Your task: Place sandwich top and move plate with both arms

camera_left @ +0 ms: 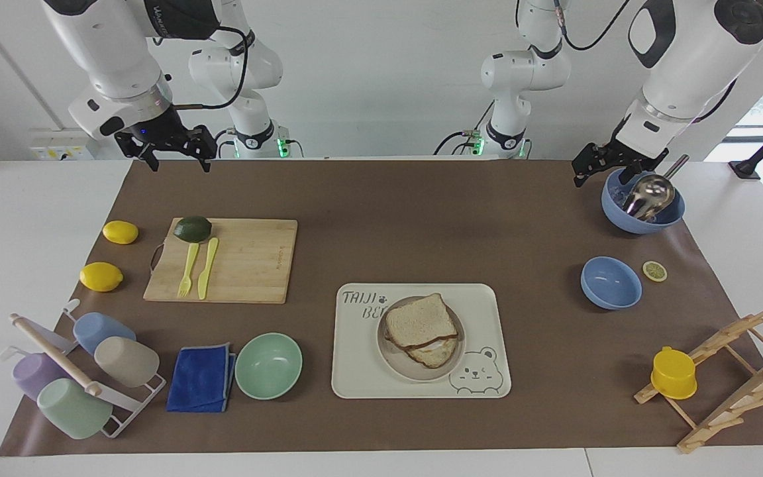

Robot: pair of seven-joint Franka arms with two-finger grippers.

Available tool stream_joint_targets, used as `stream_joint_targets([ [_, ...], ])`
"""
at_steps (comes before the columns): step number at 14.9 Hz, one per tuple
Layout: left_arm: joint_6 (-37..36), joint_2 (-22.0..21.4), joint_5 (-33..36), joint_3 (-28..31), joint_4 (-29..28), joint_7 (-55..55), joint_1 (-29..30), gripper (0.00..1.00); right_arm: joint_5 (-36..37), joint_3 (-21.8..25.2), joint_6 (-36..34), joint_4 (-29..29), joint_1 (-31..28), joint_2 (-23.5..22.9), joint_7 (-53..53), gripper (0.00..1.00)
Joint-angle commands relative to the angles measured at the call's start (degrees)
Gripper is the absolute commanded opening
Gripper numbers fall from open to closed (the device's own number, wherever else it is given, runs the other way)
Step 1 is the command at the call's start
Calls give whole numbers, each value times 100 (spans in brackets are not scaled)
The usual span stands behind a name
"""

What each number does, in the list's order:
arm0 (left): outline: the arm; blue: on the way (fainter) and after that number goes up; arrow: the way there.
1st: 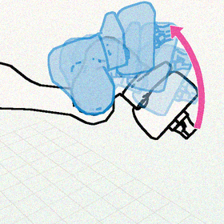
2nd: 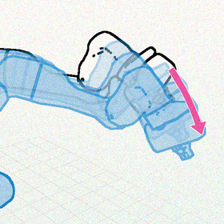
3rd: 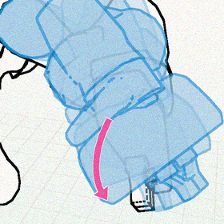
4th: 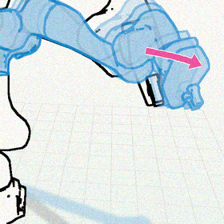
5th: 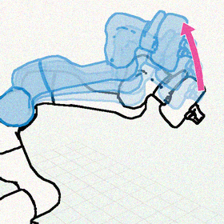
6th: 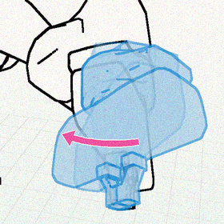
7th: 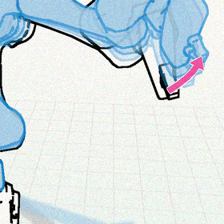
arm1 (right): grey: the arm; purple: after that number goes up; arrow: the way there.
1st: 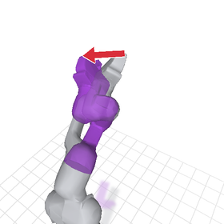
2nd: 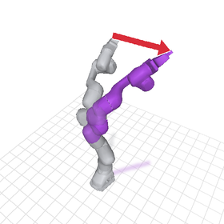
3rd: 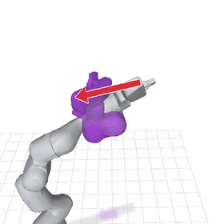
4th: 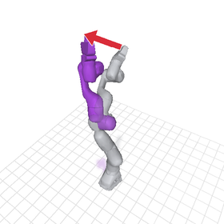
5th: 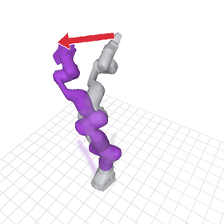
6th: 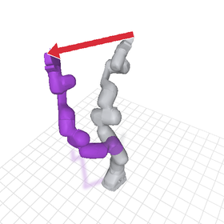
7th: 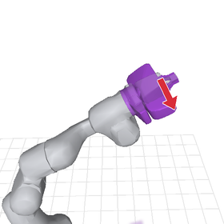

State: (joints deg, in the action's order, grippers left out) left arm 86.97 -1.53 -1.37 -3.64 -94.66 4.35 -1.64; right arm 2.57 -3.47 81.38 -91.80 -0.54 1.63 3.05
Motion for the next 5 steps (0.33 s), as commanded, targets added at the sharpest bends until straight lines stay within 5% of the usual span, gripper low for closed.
stream_joint_targets([
  [1, 48, -41, -74, -58, 18, -101, 103, 100, -160, -13, 36, -39, -60, 65, -165, 100],
  [5, 48, -50, -91, -58, 0, -101, 129, 100, -178, -31, 19, -39, -51, 65, -173, 100],
])
